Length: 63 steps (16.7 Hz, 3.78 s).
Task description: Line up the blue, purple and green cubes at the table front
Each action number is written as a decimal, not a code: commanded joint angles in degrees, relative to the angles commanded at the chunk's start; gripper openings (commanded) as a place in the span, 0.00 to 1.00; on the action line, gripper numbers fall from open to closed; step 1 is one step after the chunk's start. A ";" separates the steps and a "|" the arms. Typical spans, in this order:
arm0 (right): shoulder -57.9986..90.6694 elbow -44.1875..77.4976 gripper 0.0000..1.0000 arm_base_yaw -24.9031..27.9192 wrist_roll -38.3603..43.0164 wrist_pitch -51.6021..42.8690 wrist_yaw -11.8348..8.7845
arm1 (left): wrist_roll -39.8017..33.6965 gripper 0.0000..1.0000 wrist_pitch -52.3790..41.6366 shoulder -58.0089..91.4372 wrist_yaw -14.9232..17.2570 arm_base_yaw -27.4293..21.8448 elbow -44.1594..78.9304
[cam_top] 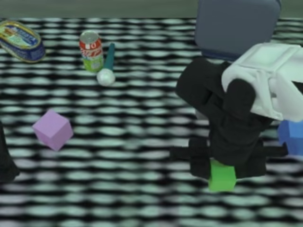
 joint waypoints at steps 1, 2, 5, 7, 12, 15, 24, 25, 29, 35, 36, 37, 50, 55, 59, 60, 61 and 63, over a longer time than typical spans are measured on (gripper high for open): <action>0.00 0.00 0.00 0.00 0.00 0.00 0.00 | 0.00 1.00 0.00 0.00 0.00 0.00 0.00; 0.00 0.00 0.00 0.00 0.00 0.00 0.00 | 0.00 1.00 0.00 0.00 0.00 0.00 0.00; 0.28 -0.02 0.00 -0.26 -0.01 0.06 -0.07 | 0.00 1.00 0.00 0.00 0.00 0.00 0.00; 0.91 -1.49 0.00 -0.25 0.03 2.23 -0.05 | 0.00 1.00 0.00 0.00 0.00 0.00 0.00; 4.51 -8.32 0.00 0.04 0.27 13.22 -0.01 | 0.00 1.00 0.00 0.00 0.00 0.00 0.00; 5.59 -10.20 0.00 0.23 0.32 15.79 0.03 | 0.00 1.00 0.00 0.00 0.00 0.00 0.00; 5.59 -10.20 0.45 0.23 0.32 15.79 0.03 | 0.00 1.00 0.00 0.00 0.00 0.00 0.00; 5.59 -10.20 0.53 0.23 0.32 15.79 0.03 | 0.00 1.00 0.00 0.00 0.00 0.00 0.00; 5.59 -10.20 0.83 0.23 0.32 15.79 0.03 | 0.00 1.00 0.00 0.00 0.00 0.00 0.00; 5.59 -10.20 1.00 0.23 0.32 15.79 0.03 | 0.00 1.00 0.00 0.00 0.00 0.00 0.00; 5.59 -10.20 1.00 0.23 0.32 15.79 0.03 | 0.00 1.00 0.00 0.00 0.00 0.00 0.00; 5.59 -10.20 1.00 0.23 0.32 15.79 0.03 | 0.00 1.00 0.00 0.00 0.00 0.00 0.00; -0.38 -0.48 1.00 0.94 0.45 0.11 0.01 | 0.00 1.00 0.00 0.00 0.00 0.00 0.00; -0.74 -0.75 1.00 0.62 0.12 0.56 0.02 | 0.16 1.00 -0.42 0.57 0.03 -0.10 0.56; -8.39 -3.18 1.00 -0.82 -4.11 5.61 0.20 | 2.29 1.00 -6.19 8.95 0.18 -1.16 8.54; -11.60 -4.42 1.00 -1.56 -5.69 7.58 0.25 | 3.13 1.00 -8.46 12.58 0.18 -1.52 11.67; -15.32 -6.00 1.00 -2.48 -7.45 9.78 0.29 | 4.07 1.00 -11.00 16.81 0.17 -1.91 15.14; -24.32 -10.17 1.00 -5.02 -11.53 14.97 0.33 | 6.19 1.00 -16.71 26.93 0.12 -2.76 22.82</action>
